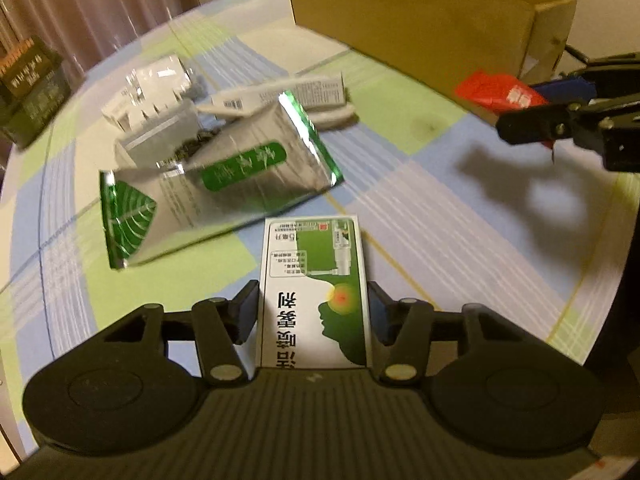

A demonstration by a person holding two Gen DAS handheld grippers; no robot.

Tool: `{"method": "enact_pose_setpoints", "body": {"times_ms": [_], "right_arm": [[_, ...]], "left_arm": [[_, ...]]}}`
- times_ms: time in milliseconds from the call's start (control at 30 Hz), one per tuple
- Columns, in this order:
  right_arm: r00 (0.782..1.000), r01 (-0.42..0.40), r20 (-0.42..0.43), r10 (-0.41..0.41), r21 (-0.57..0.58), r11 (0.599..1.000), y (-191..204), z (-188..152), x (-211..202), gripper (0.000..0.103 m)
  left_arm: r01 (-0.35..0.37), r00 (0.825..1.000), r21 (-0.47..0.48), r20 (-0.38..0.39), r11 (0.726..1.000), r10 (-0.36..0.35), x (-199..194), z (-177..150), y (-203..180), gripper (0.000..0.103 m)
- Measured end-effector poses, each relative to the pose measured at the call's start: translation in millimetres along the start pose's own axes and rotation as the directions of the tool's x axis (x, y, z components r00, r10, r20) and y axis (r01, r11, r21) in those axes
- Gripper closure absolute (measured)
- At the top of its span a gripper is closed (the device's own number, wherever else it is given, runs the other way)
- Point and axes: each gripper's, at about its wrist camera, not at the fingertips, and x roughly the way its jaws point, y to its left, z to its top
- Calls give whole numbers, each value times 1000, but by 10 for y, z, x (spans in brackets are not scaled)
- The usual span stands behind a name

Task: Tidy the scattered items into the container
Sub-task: 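Lift the red packet with the right gripper while the left grasps the white-green medicine box, then carry both items into the cardboard box and open both grippers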

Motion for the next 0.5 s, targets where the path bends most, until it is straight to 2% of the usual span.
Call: {"method": "enact_pose_setpoints", "body": {"times_ms": [233,500], "right_arm": [[999,-4,38,4,-3,1000,21,61,-123,71],[996,6,85,-6,5,1000,-3,134,-288,71]], "left_arm": [[16,994,-36,109,999,-12,-315,116,37,53],[43,980,-65,195,997,-29,-602,331,20,53]]}}
